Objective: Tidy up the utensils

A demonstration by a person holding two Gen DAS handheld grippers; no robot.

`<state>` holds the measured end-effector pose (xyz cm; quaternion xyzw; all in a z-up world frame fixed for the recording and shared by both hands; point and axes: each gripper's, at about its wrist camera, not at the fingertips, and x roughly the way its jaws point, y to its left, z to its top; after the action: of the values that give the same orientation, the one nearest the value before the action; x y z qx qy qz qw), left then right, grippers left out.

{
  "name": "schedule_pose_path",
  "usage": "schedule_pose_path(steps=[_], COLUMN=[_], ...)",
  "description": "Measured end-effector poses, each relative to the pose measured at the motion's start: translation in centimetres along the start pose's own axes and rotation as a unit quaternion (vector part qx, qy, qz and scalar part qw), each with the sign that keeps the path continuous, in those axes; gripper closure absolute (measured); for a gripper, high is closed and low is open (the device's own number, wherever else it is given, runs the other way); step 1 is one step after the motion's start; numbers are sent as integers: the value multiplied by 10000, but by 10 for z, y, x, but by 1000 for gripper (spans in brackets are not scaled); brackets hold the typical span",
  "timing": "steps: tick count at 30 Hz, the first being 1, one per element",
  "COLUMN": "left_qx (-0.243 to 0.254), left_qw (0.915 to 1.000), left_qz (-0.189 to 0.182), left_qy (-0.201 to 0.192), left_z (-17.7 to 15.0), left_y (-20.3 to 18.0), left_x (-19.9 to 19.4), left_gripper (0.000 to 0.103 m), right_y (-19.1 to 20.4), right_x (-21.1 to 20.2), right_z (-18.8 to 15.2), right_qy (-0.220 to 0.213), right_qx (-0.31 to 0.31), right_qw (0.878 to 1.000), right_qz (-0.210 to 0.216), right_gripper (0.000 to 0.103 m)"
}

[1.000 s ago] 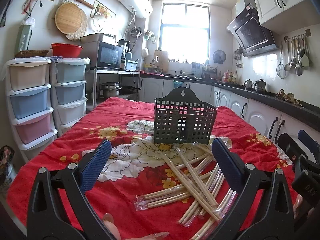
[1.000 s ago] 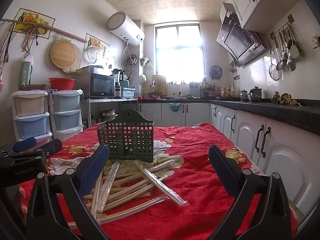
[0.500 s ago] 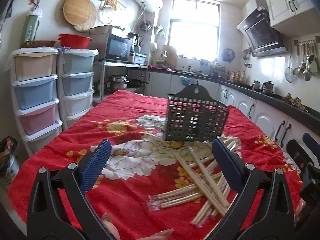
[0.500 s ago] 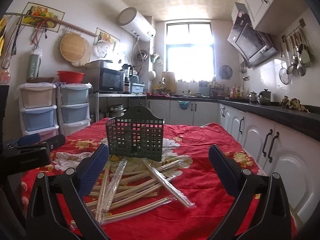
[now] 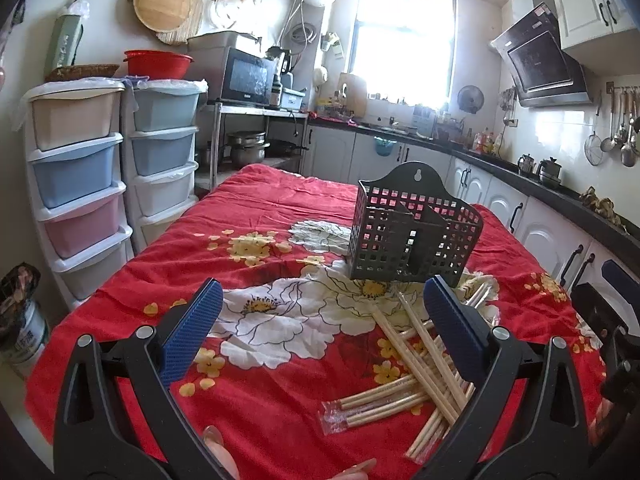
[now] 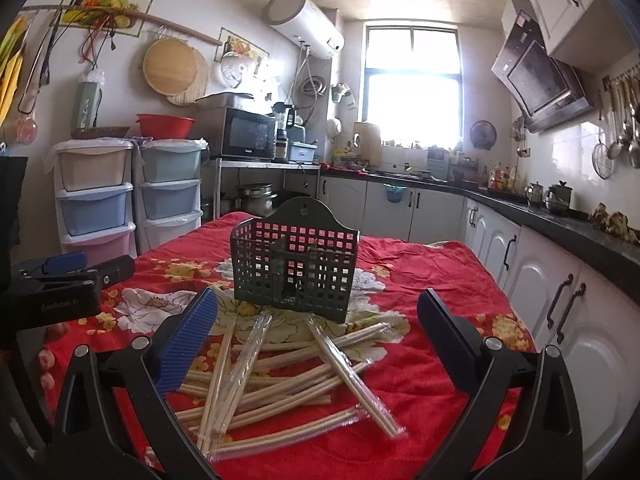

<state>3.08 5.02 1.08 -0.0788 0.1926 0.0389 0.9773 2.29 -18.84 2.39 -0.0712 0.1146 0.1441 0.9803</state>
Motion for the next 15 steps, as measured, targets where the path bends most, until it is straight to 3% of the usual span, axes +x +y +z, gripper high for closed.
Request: schedule_pose_path(steps=[15], left_qx=[-10], left_qw=[9990], left_qz=[-165], left_qy=[412], left_z=[28], left_y=[-13], left_x=[32], left_gripper=[10], right_y=[-15], right_x=[51], right_z=[25], right_qy=[593], right_qx=[-113], right_qw=[9981], right_qz=[95], right_gripper=[6])
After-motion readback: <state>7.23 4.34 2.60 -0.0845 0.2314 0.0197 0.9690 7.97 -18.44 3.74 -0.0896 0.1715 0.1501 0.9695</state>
